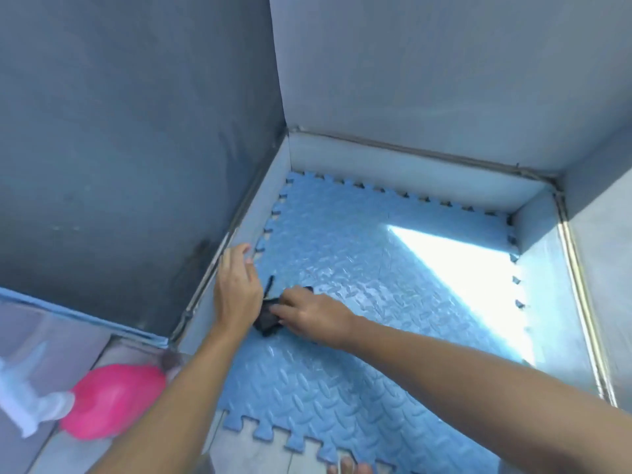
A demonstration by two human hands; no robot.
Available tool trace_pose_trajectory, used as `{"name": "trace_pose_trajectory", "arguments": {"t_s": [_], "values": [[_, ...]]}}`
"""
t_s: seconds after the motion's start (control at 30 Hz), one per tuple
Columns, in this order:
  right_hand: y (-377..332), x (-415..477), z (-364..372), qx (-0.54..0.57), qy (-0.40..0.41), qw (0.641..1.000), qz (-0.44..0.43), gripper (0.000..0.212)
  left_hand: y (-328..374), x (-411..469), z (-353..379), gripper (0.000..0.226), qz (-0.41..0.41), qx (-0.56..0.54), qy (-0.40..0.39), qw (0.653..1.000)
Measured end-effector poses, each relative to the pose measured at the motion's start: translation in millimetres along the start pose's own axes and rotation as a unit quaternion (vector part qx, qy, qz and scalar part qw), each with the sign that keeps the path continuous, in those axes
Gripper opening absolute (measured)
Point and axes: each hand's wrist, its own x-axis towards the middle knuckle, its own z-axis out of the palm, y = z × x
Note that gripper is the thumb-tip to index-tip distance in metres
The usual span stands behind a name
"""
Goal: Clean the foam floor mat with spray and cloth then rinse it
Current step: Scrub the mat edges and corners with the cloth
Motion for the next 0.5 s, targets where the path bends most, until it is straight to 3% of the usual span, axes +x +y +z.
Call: {"name": "trace_pose_trajectory", "arguments": {"t_s": [0.03,0.1,0.27,0.4,0.5], "values": [[-3.7,-0.8,14.7,-0.025,-0.02,0.998,-0.048,0.026,-10.9,-8.7,4.0,0.032,0.0,0.004,-0.008,1.0],[-0.5,0.8,26.5,-0.032,-0.033,0.997,-0.062,0.029,-21.6,-18.0,12.7,0.033,0.009,0.007,-0.011,1.0],[75.7,-0.5,-13.4,0.037,0.065,0.982,0.173,0.033,-38.4,-24.4,32.2,0.038,0.027,0.083,-0.082,0.993],[181.6,-62.4,-58.8,-0.03,0.154,0.904,0.398,0.022,-57.4,-40.5,46.2,0.044,0.053,0.143,-0.137,0.979],[239.9,-140.2,-83.5,-0.082,0.209,0.79,0.571,0.025,-63.4,-47.6,54.3,0.042,0.063,0.157,-0.122,0.978]]}}
